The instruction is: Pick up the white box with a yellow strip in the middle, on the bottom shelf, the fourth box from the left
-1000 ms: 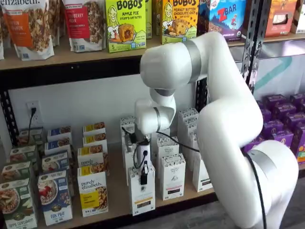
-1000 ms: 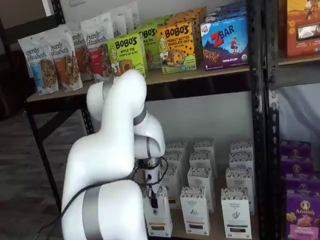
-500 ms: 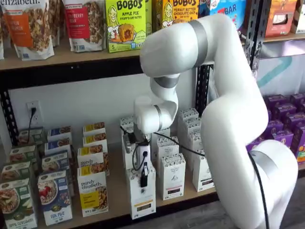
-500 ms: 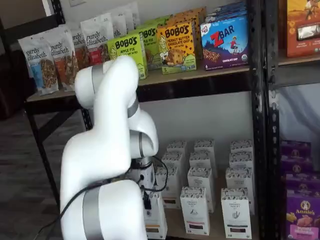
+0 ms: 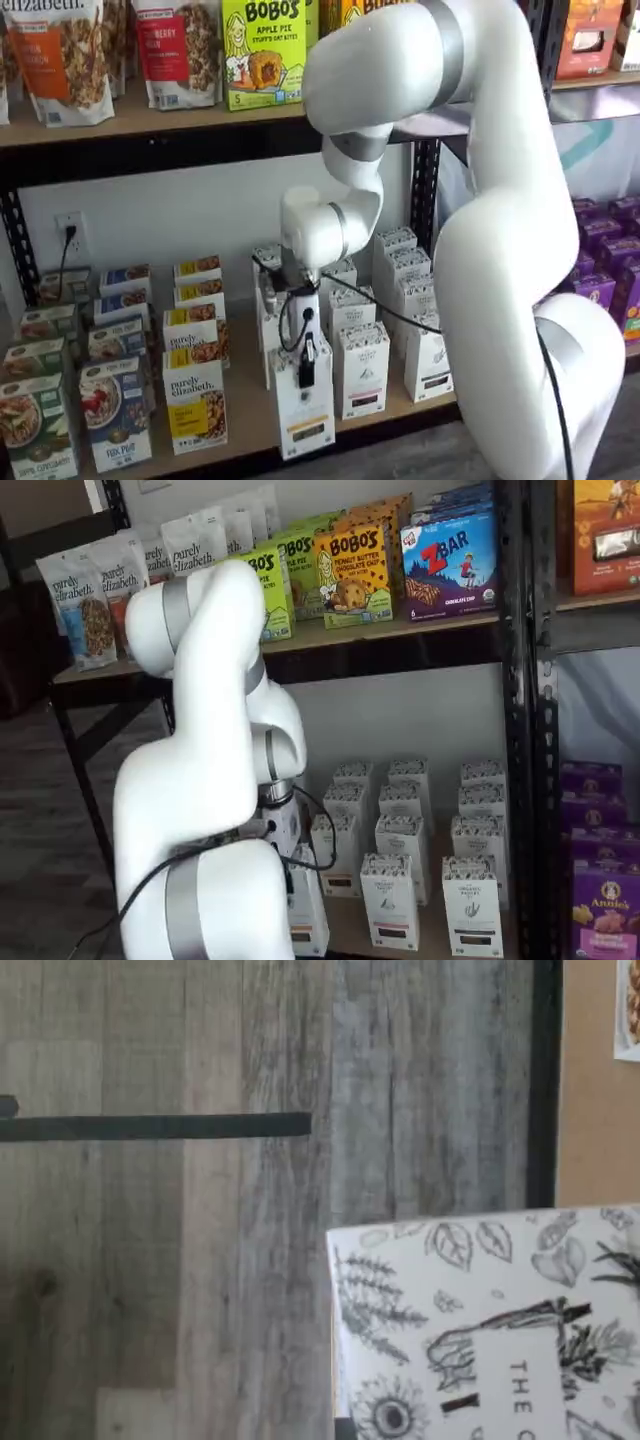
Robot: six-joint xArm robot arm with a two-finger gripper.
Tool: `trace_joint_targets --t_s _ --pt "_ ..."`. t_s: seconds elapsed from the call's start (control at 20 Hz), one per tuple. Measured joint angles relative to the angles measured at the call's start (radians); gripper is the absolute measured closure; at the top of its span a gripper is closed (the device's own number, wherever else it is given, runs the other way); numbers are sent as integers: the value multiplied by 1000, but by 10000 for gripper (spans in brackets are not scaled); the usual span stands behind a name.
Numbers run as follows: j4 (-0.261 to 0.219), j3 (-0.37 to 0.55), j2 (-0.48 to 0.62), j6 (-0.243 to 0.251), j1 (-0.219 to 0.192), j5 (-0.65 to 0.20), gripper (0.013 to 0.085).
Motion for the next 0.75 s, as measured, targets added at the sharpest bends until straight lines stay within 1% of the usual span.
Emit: trace_joint_targets --t_s 0.1,0.3,0.45,0.75 --pt "-13 15 -20 14 2 8 530" --pt "-30 88 -104 33 5 10 530" --pt "-21 128 -157 22 2 20 530" --pt "-7 168 -219 1 -8 43 530"
